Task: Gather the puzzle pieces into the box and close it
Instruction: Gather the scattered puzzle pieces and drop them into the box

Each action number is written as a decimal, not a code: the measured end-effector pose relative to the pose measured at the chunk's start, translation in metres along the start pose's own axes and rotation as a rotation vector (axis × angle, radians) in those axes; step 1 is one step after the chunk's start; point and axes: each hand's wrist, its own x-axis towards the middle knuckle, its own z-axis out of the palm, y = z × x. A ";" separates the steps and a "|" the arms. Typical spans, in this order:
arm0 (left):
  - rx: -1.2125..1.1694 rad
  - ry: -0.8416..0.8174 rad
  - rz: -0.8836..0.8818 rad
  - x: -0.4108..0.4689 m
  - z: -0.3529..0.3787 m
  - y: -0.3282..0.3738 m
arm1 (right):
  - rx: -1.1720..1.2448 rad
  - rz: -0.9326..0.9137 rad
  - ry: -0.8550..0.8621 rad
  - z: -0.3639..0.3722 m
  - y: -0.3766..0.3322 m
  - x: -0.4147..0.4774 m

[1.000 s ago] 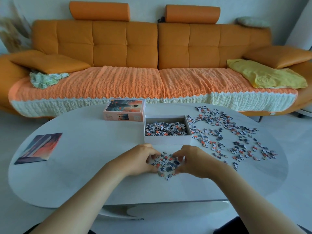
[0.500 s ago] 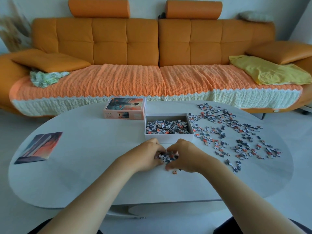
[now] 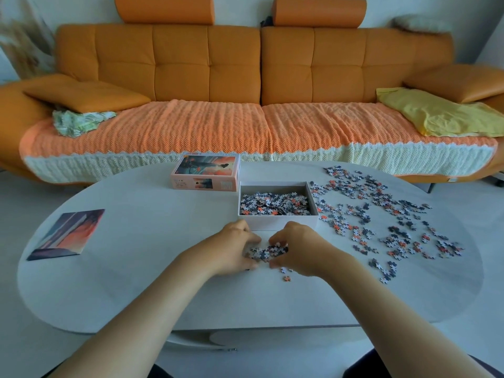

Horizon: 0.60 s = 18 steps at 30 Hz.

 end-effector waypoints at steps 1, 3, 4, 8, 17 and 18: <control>-0.020 0.021 0.007 0.000 0.001 0.001 | 0.023 -0.005 0.010 0.001 -0.002 0.001; -0.052 0.068 0.021 0.001 0.002 0.005 | 0.031 -0.016 0.025 0.002 -0.006 0.003; -0.062 0.084 0.024 0.001 0.002 0.006 | 0.038 -0.017 0.028 0.003 -0.008 0.003; -0.099 0.120 0.020 0.002 0.003 0.009 | 0.082 -0.017 0.018 0.000 -0.011 0.004; -0.298 0.223 -0.022 0.010 -0.014 0.013 | 0.241 0.023 0.103 -0.016 -0.011 0.014; -0.318 0.246 -0.020 0.012 -0.018 0.013 | 0.286 0.027 0.126 -0.021 -0.010 0.015</control>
